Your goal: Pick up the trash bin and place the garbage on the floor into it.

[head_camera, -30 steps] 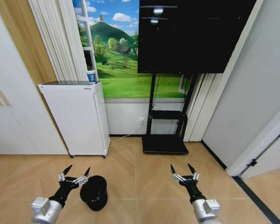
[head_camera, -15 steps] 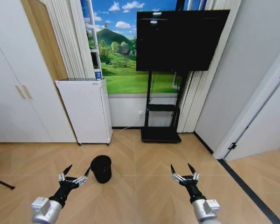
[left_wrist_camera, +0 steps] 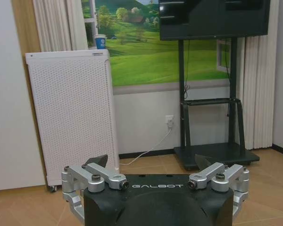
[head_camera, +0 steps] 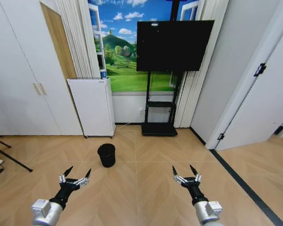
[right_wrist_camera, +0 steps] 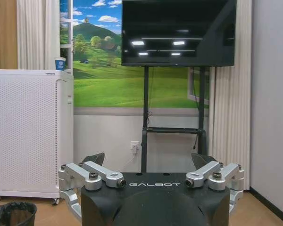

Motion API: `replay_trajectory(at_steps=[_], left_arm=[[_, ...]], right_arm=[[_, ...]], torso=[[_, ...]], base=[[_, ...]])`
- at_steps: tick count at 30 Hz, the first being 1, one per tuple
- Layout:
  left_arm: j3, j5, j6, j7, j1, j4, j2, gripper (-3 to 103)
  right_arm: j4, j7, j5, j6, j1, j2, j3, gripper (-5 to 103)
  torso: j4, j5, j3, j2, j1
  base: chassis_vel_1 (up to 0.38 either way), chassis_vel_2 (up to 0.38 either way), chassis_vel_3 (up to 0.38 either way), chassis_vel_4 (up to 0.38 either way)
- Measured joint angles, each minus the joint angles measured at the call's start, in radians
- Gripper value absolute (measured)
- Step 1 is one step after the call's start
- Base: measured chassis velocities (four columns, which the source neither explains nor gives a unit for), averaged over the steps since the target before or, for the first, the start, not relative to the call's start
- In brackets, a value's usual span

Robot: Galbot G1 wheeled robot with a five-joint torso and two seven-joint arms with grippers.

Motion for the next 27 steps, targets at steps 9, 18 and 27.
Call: replay_trajectory(at_steps=[9, 18, 27], left_arm=[[0.0, 0.0, 0.0, 0.0, 0.0, 0.0, 0.0, 100], [0.0, 0.0, 0.0, 0.0, 0.0, 0.0, 0.0, 100], [0.0, 0.0, 0.0, 0.0, 0.0, 0.0, 0.0, 100]], right_arm=[[0.0, 0.0, 0.0, 0.0, 0.001, 0.0, 0.0, 100], [0.0, 0.0, 0.0, 0.0, 0.0, 0.0, 0.0, 100], [0.0, 0.0, 0.0, 0.0, 0.0, 0.0, 0.0, 100]], torso=[[0.001, -0.0002, 0.001, -0.001, 0.001], [0.0005, 0.0003, 0.0, -0.001, 0.0], [0.0005, 0.0003, 0.0, -0.001, 0.0]], base=[[-0.047, 0.003, 0.057, -0.017], [-0.004, 0.006, 0.014, -0.006], [0.0, 0.0, 0.0, 0.0]])
